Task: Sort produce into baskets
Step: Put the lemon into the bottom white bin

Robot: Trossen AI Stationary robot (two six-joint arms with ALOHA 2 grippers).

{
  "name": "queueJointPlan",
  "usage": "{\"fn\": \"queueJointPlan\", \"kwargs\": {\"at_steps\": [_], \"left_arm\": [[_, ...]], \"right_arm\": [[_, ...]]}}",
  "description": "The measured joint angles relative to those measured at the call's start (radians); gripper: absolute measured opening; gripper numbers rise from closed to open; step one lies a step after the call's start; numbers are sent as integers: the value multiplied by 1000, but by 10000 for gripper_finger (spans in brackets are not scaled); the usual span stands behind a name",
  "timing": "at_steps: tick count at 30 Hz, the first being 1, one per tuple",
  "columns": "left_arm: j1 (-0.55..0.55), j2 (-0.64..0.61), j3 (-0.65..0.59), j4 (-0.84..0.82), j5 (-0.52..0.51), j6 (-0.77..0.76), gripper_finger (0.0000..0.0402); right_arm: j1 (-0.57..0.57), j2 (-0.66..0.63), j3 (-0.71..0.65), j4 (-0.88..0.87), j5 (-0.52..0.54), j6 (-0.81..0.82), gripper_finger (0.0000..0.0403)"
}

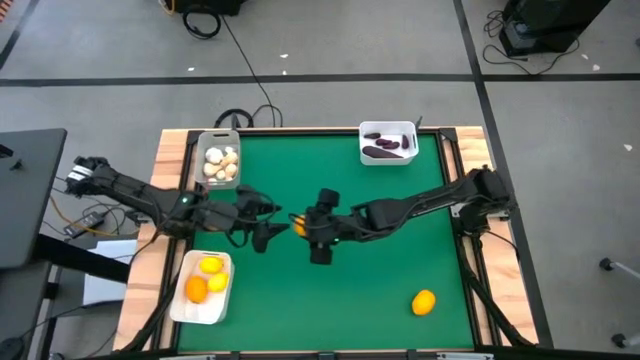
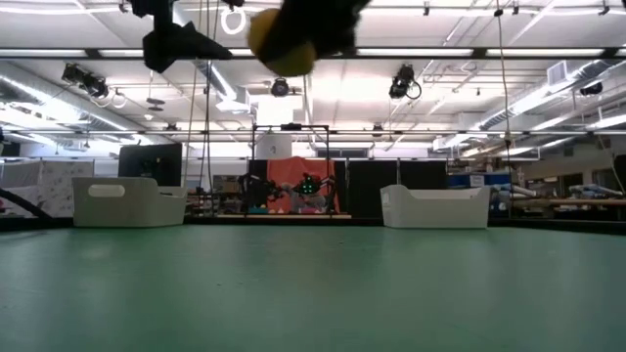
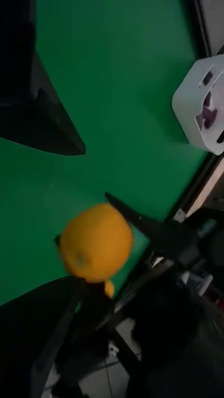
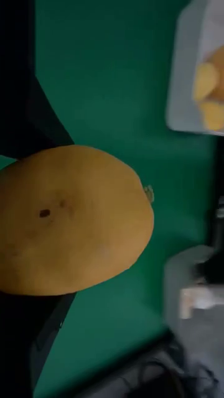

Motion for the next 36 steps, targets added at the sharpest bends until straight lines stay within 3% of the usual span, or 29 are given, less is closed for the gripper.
{"fn": "queueJointPlan", "kwargs": {"at_steps": [8,19,23,29,32,36], "left_arm": [[52,16,-1,70,147,3,340],[86,88,1,57,151,-6,337],[86,99,1,98,151,7,307],[112,99,1,108,154,8,229],[125,78,2,46,164,8,225],[137,12,47,-275,173,9,228]], "right_arm": [[-26,127,184,-31,-4,-57,275],[-36,115,203,-36,-3,-108,277],[-34,113,203,-54,-3,-90,277],[-36,110,203,-73,0,-56,281],[-38,106,205,-114,-18,69,297],[-42,66,205,-297,-140,283,321]]}}
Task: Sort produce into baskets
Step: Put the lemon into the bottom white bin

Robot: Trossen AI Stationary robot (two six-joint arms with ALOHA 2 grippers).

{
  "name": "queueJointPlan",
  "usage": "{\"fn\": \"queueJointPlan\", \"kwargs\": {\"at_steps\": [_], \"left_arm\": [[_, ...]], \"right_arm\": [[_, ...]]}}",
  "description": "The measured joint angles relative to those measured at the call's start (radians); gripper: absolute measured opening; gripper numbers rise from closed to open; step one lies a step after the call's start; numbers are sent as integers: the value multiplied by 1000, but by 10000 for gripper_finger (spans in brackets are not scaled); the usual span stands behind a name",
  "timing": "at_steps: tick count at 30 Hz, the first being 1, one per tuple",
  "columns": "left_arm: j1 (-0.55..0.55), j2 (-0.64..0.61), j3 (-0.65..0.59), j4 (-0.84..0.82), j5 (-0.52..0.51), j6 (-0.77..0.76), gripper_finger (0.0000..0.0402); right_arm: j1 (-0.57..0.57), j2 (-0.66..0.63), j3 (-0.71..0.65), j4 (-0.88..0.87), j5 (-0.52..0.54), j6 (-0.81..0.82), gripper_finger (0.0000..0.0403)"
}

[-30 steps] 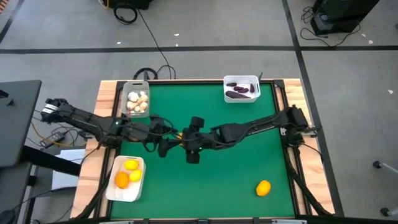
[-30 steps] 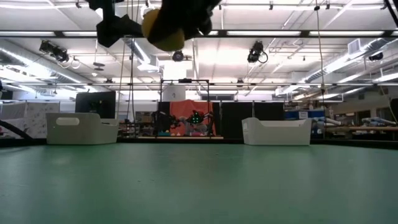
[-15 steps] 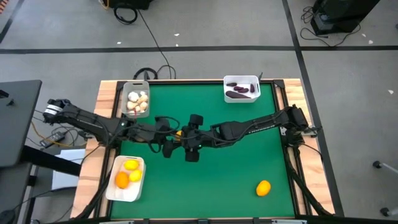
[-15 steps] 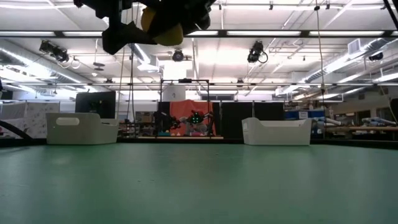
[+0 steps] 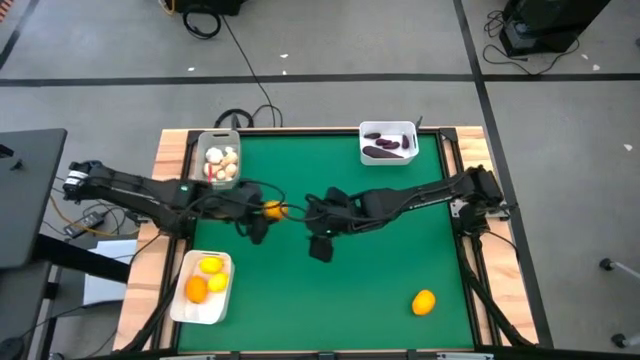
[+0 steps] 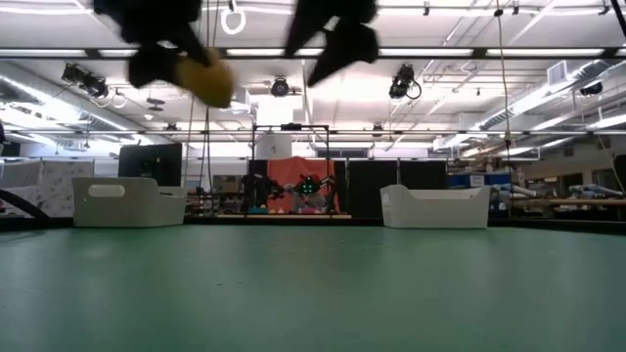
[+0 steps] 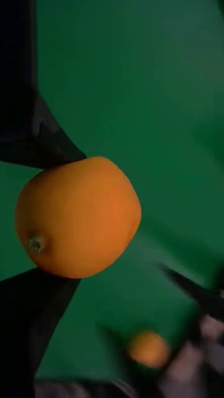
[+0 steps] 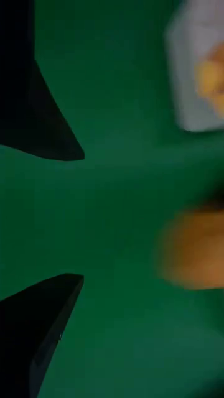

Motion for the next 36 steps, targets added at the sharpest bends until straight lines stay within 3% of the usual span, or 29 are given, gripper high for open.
{"fn": "queueJointPlan", "kwargs": {"at_steps": [5,10,13,18,26,30,36], "left_arm": [[-36,-95,76,-456,133,26,236],[-125,-175,77,-672,489,-69,235],[-224,-200,56,-726,562,-177,238],[-399,-204,6,-665,577,-318,240],[-570,-176,-92,-345,569,-432,247],[-617,-138,-135,-273,568,-477,275],[-655,-82,-186,-268,567,-544,340]], "right_arm": [[1,-47,0,-260,-118,116,326],[31,-57,0,-412,-161,128,319],[50,-55,-1,-422,-228,149,316],[91,-55,-1,-401,-320,235,316],[194,-54,-1,-530,-312,287,316],[234,-53,-1,-588,-304,317,316],[271,-53,-2,-623,-186,372,316]]}}
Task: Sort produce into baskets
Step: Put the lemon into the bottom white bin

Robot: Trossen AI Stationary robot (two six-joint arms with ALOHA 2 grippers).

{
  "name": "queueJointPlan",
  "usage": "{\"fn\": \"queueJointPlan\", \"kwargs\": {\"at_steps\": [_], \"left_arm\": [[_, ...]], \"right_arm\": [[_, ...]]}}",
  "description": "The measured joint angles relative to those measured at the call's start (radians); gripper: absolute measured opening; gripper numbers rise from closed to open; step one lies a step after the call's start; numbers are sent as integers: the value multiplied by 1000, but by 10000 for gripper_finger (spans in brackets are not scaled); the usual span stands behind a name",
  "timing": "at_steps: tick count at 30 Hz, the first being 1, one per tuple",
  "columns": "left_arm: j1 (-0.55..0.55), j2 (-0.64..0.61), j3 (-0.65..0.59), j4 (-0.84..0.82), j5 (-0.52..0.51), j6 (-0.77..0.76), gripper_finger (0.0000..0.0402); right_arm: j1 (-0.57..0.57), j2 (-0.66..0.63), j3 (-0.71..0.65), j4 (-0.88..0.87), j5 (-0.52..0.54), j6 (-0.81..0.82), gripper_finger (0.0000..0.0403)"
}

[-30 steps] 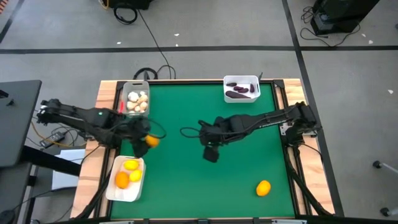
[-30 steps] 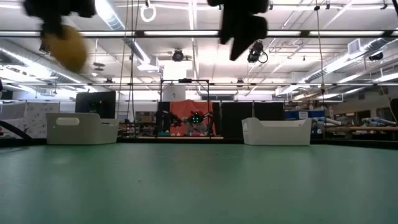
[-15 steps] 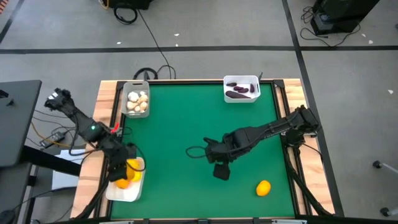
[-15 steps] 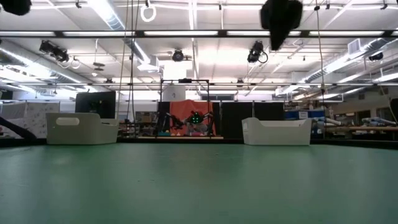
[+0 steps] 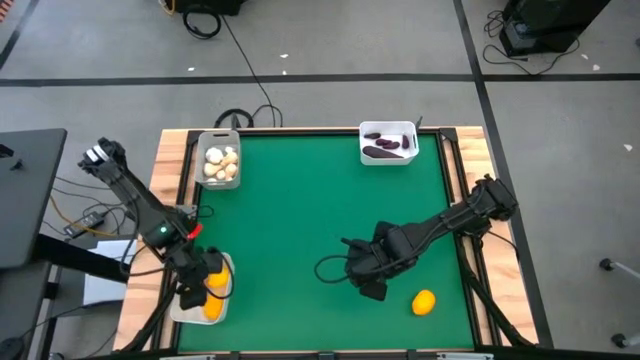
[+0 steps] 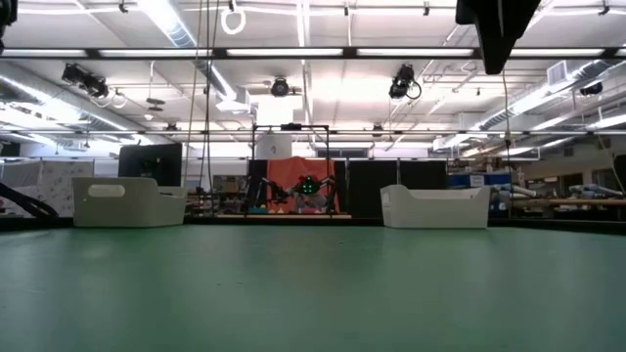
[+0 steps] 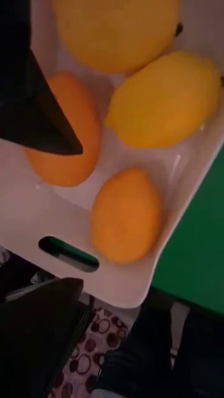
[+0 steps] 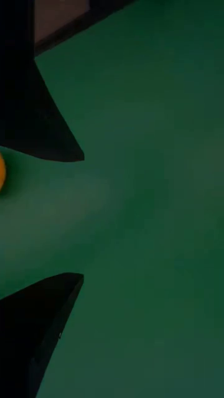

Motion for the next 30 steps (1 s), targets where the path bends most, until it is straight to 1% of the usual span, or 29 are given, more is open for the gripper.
{"fn": "queueJointPlan", "kwargs": {"at_steps": [4,7,9,12,15,17,20,22,26,30], "left_arm": [[-8,13,-1,4,0,-9,377],[-8,14,-1,4,0,-37,390],[-8,14,3,0,-16,-67,392],[-8,14,24,3,-81,-91,389],[-8,14,54,1,-132,-91,385],[-8,14,77,4,-165,-84,383],[-8,14,104,4,-212,-58,381],[-8,14,110,4,-238,-40,381],[-8,14,111,1,-275,-38,381],[-8,14,111,1,-300,-35,381]], "right_arm": [[13,0,0,-36,-3,25,316],[29,0,0,-98,-21,21,316],[42,0,0,-132,-28,4,316],[74,0,0,-116,-50,-70,316],[114,1,0,-93,-135,-147,316],[146,1,0,-89,-173,-181,316],[201,1,-6,-97,-174,-233,316],[236,1,-30,-94,-184,-241,316],[297,1,-127,-59,-263,-199,316],[344,1,-218,16,-282,-178,311]]}}
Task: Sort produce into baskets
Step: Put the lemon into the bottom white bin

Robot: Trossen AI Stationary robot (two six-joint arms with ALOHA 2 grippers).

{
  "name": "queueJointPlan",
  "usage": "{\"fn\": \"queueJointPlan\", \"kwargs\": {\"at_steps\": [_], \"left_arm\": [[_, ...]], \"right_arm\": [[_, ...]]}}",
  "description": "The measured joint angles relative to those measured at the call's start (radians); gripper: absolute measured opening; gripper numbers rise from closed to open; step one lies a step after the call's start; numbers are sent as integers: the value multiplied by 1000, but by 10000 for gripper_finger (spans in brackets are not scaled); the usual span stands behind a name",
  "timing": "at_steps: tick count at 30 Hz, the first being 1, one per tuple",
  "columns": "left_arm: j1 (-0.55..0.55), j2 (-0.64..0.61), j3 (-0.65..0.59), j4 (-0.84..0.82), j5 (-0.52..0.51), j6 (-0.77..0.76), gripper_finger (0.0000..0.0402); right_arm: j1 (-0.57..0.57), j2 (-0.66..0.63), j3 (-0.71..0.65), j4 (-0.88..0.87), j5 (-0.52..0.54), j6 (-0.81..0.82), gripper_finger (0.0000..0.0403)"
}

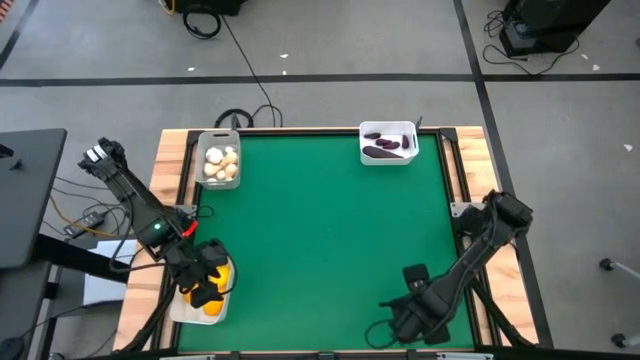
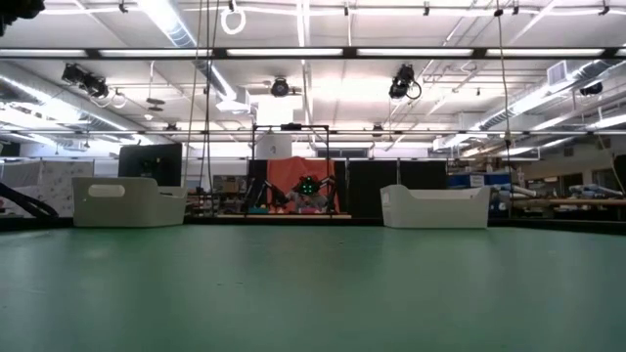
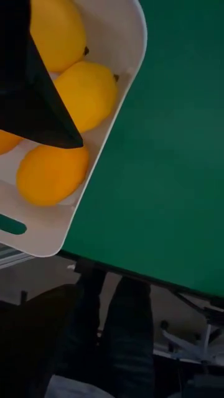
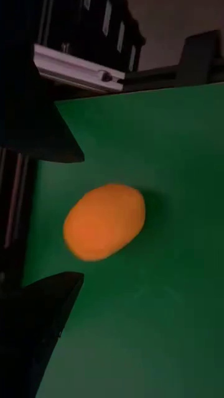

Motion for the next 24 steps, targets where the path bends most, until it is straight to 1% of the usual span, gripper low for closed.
{"fn": "queueJointPlan", "kwargs": {"at_steps": [4,8,12,14,21,24], "left_arm": [[0,0,0,1,-4,1,381],[0,0,0,1,-6,1,381],[0,1,0,12,-6,0,381],[0,1,0,20,-6,-1,381],[0,1,0,42,-11,-2,381],[0,1,0,73,-28,3,381]], "right_arm": [[26,0,-80,88,7,0,300],[44,0,-167,117,29,1,294],[49,0,-251,132,13,1,293],[49,0,-281,167,2,2,293],[29,0,-309,315,-3,19,290],[-1,0,-302,381,3,63,273]]}}
